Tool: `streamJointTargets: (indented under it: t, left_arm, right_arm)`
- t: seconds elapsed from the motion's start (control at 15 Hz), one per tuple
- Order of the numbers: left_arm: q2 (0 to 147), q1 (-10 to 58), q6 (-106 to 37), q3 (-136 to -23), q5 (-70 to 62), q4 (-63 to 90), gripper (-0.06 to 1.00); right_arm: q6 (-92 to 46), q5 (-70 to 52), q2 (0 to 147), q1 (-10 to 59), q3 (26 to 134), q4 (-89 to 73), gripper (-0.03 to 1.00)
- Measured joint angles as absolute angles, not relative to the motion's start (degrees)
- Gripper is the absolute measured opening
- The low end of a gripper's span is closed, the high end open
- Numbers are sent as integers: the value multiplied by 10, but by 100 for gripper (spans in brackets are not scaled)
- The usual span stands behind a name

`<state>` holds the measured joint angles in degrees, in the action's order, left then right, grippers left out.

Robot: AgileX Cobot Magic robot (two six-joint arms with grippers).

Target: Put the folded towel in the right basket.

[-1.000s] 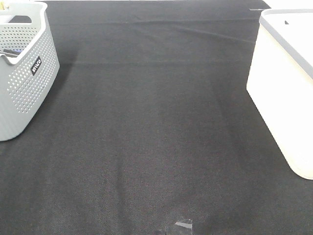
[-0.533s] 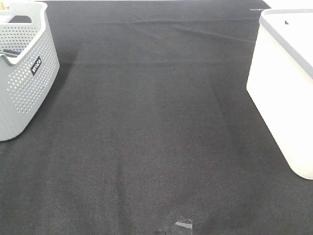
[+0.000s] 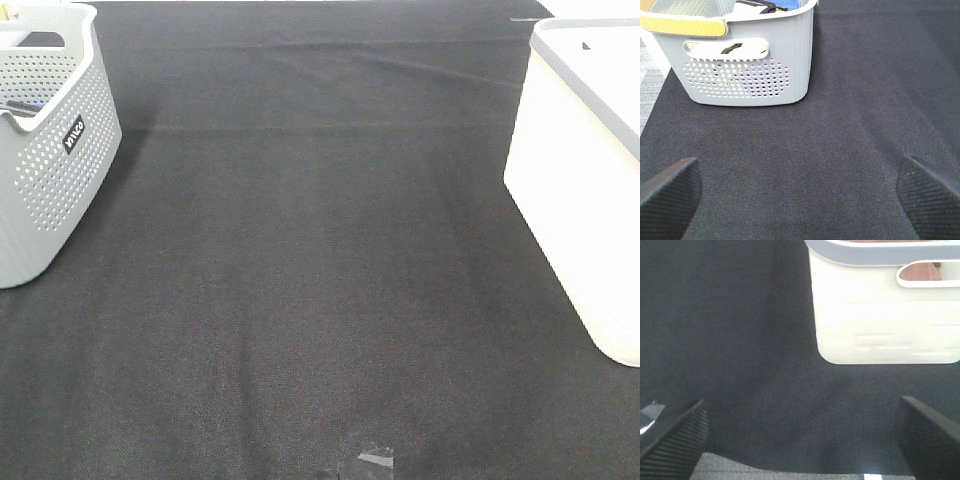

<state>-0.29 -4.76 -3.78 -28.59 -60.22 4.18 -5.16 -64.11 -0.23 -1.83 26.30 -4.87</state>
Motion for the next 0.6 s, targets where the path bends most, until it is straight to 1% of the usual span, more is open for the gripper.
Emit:
streamJointTargets:
  t: [0.6]
  left_arm:
    - [-3, -48, -38, -286, -602, 42, 99]
  right_arm:
    - [-34, -639, -2, -18, 262, -37, 97]
